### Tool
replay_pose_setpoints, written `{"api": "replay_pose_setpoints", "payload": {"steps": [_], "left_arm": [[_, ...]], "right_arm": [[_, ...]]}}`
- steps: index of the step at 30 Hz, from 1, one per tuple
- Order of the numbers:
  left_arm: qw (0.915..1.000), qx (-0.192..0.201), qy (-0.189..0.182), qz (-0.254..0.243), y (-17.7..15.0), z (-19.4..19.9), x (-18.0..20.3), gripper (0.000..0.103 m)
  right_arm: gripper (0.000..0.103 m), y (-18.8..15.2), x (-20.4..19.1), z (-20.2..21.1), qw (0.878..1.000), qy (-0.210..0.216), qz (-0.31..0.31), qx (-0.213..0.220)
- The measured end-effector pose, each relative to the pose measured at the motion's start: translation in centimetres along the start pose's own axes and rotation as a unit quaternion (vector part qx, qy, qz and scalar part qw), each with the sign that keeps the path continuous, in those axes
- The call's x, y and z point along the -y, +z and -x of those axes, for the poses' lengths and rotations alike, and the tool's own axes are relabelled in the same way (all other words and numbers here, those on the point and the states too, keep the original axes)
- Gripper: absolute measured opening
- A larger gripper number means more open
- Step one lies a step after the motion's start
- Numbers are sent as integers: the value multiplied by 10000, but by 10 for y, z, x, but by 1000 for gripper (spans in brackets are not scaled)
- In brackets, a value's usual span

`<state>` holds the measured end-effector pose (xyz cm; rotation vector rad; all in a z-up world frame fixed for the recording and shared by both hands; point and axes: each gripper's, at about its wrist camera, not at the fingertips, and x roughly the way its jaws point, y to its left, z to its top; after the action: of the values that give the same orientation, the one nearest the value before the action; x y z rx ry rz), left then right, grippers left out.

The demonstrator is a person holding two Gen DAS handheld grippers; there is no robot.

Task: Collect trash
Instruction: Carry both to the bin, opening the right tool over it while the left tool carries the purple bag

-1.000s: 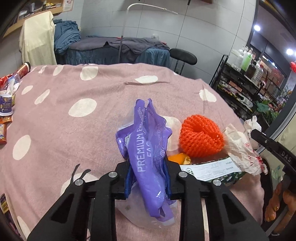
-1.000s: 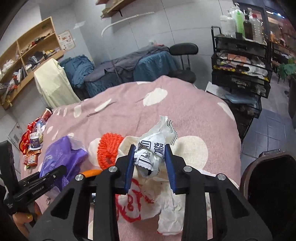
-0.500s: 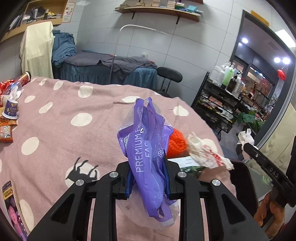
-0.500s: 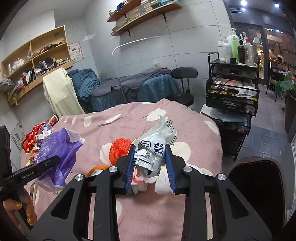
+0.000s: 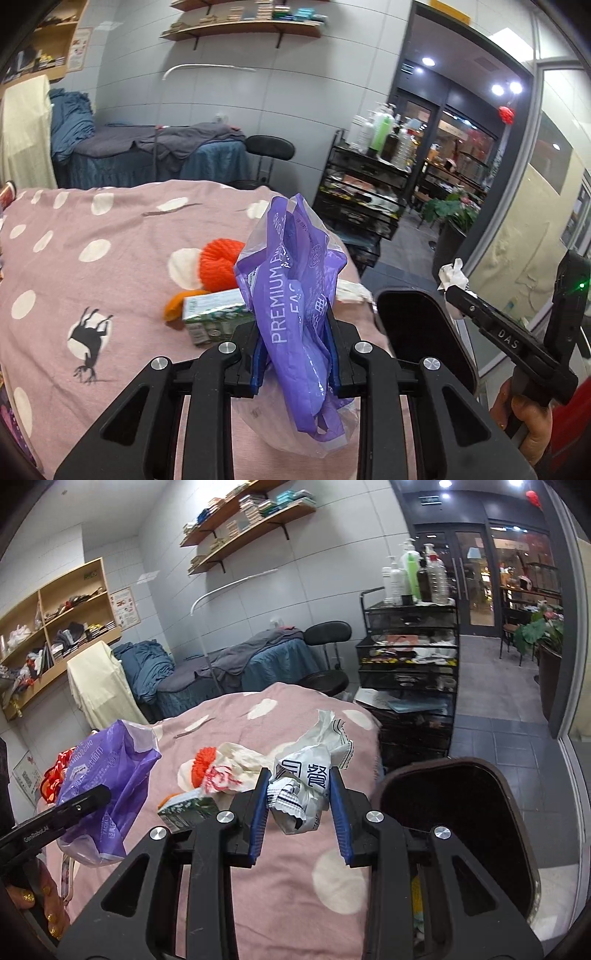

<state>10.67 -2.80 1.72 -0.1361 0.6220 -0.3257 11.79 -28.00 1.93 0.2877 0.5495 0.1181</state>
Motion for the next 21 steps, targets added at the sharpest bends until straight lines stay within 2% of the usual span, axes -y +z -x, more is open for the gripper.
{"api": "replay_pose_setpoints", "payload": {"steps": [8,19,20,21], "left_arm": [[9988,-191,-355,-269,-9,-14,34,26],[9950,-557,-656,-501,-20,-37,66,26],[9946,-582,-672,-544,-20,-40,69,26],[9942,-599,-679,-572,-21,-41,73,26]], "right_arm": [[32,-16,44,15,9983,-424,-376,-158],[34,-38,92,-2,9899,-936,-824,-670],[41,-42,98,-5,9880,-990,-934,-736],[54,-44,101,-5,9870,-1019,-992,-755]]}}
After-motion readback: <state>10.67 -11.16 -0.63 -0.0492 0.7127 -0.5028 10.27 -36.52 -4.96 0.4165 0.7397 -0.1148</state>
